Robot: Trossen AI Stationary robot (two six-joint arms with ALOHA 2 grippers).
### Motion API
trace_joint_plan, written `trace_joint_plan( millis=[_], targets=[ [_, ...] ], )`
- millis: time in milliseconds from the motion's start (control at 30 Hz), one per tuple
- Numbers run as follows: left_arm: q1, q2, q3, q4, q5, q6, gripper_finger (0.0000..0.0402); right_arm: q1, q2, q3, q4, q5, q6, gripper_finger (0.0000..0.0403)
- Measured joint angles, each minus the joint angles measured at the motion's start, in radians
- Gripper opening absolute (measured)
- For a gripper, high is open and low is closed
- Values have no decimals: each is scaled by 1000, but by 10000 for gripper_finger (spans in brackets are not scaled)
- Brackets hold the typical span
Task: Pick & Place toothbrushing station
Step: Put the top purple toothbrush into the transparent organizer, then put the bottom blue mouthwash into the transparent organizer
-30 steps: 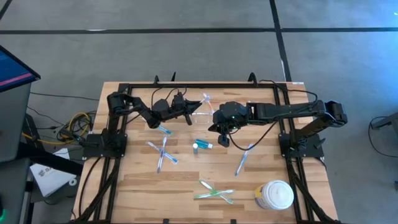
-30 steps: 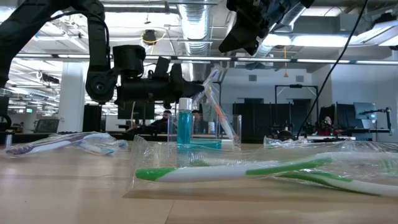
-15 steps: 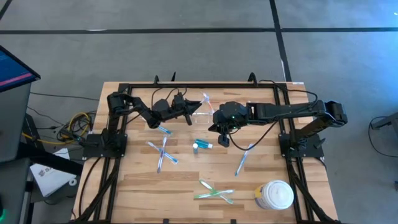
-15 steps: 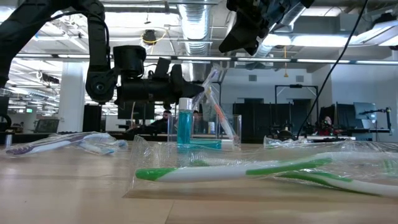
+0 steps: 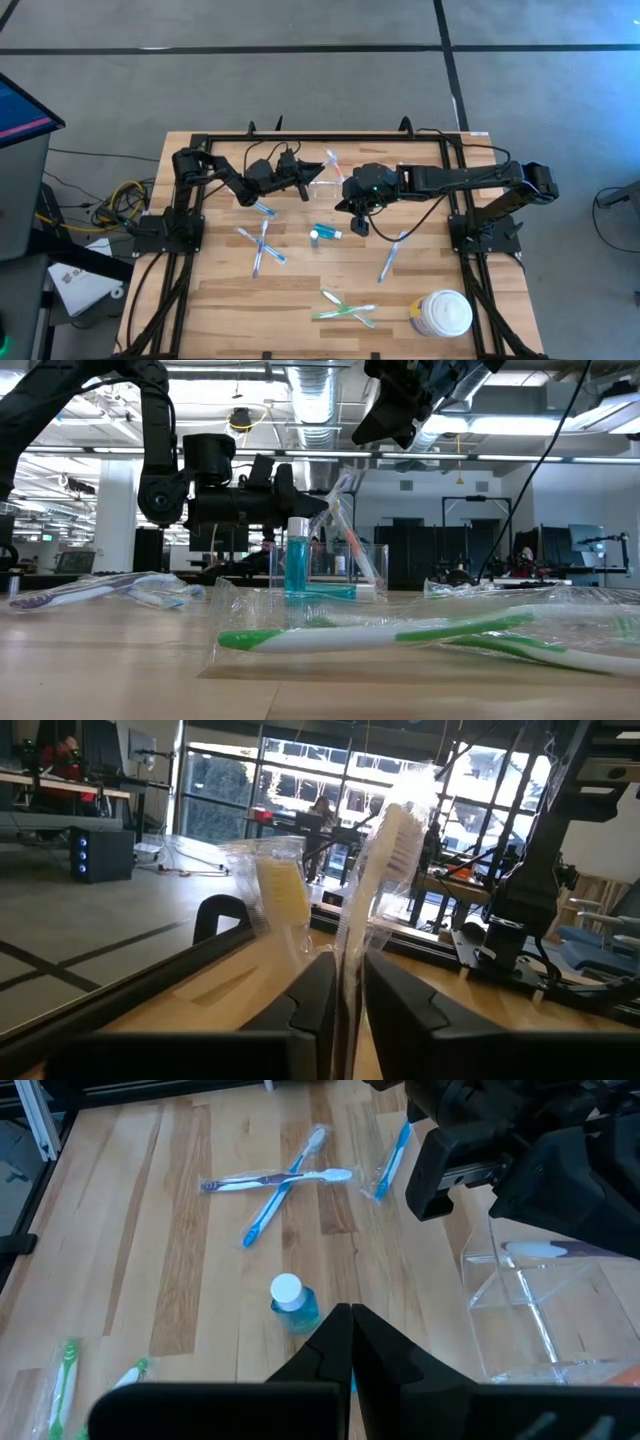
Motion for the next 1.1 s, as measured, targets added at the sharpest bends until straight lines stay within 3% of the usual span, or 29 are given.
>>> trace_joint_plan(
  millis=[533, 867, 1100],
  targets=[
    [5, -5, 0, 1, 0, -1, 143, 0, 0, 0, -4, 0, 0, 0],
    [5, -27, -1, 6, 0, 14, 142, 0, 0, 0, -4, 0, 1, 0],
    [5, -183, -58, -26, -1, 84, 131, 0, 0, 0, -6, 0, 8, 0]
  ],
)
